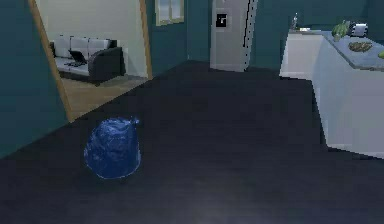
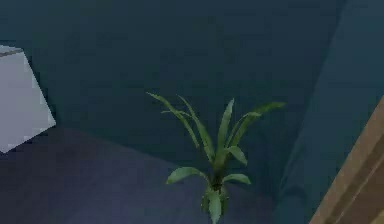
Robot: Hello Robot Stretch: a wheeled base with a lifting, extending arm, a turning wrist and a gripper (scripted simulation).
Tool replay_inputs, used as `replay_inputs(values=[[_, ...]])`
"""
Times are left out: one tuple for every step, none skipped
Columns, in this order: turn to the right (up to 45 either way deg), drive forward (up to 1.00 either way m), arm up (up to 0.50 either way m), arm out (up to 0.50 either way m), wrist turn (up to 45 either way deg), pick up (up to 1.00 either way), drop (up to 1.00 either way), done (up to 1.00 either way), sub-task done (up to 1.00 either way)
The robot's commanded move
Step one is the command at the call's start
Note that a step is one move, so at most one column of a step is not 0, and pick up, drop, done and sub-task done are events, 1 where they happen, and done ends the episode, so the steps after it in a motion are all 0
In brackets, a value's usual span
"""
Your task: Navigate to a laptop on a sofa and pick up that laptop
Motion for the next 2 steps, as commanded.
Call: replay_inputs(values=[[0.0, 1.00, 0.00, 0.00, 0.0, 0.00, 0.00, 0.00, 0.00], [-6.0, 0.00, 0.00, 0.00, 0.0, 0.00, 0.00, 0.00, 0.00]])
